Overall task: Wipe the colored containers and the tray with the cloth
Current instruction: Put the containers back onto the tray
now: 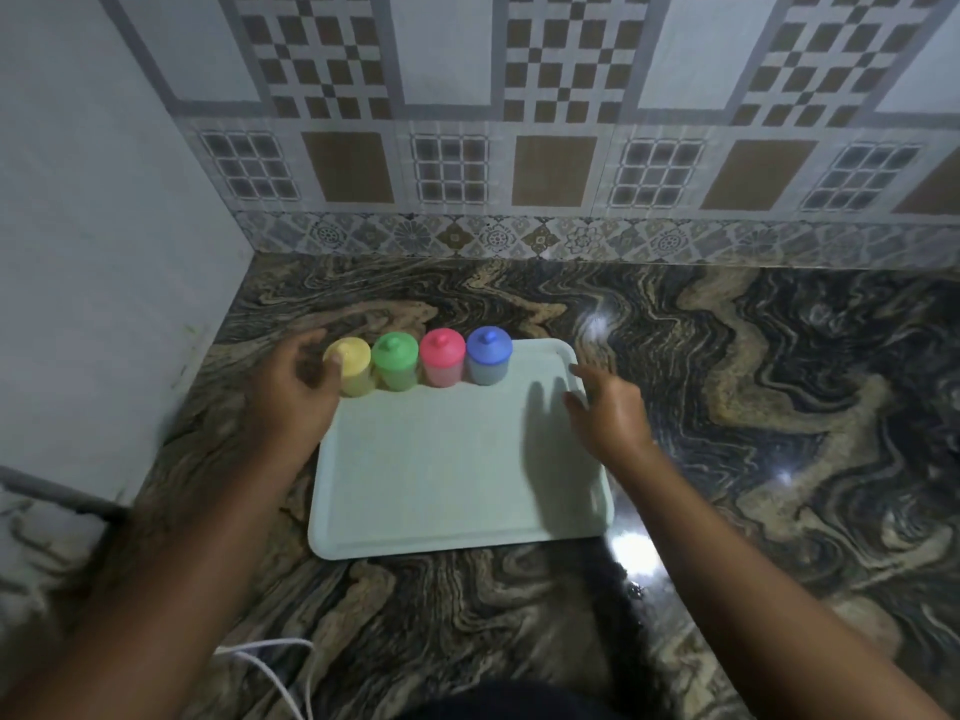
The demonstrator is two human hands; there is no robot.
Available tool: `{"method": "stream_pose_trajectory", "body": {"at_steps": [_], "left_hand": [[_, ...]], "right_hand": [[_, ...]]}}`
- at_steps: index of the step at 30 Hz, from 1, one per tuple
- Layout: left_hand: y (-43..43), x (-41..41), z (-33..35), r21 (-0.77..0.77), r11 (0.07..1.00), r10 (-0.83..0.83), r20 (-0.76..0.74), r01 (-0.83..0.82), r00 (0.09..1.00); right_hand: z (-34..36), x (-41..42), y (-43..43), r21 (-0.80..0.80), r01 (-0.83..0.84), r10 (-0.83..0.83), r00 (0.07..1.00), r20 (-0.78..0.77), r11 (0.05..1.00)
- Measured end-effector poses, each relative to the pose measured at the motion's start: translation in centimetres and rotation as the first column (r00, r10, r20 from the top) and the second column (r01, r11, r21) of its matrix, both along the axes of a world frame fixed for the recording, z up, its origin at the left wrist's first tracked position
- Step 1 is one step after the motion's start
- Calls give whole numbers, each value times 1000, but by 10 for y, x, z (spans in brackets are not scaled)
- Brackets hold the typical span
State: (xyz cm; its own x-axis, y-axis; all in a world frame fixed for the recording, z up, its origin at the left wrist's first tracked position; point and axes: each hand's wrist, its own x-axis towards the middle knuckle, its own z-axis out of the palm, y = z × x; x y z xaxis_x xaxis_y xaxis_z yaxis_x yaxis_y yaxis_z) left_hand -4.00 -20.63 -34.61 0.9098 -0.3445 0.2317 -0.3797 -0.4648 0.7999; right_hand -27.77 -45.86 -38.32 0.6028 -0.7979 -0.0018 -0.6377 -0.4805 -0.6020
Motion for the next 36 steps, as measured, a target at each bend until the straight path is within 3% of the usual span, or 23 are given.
{"method": "stream_pose_trajectory", "body": {"at_steps": [4,7,11,17,23,30,36], "left_hand": [[31,-14,-24,99,993,82,-119,-70,989],[44,-20,-40,263,964,104,-297,-23,949],[47,-25,-44,363,932,125,-365,17,923],[48,-12,-57,363,932,153,-422,12,894],[41,-1,-59,330,944,209,-520,-31,828],[20,15,-49,252,967,175,-516,-47,838],[-19,54,-32,216,976,126,-489,-20,863]], "right_hand": [[-12,-23,13,94,72,-65,995,-75,993],[-19,-31,22,118,107,-96,991,-94,987],[-23,-35,24,161,138,-131,990,-51,977],[-18,-36,24,202,173,-171,985,-31,964],[-8,-39,29,207,198,-219,972,83,958],[12,-27,8,199,194,-231,956,183,961],[16,2,-30,204,174,-207,967,152,963]]}}
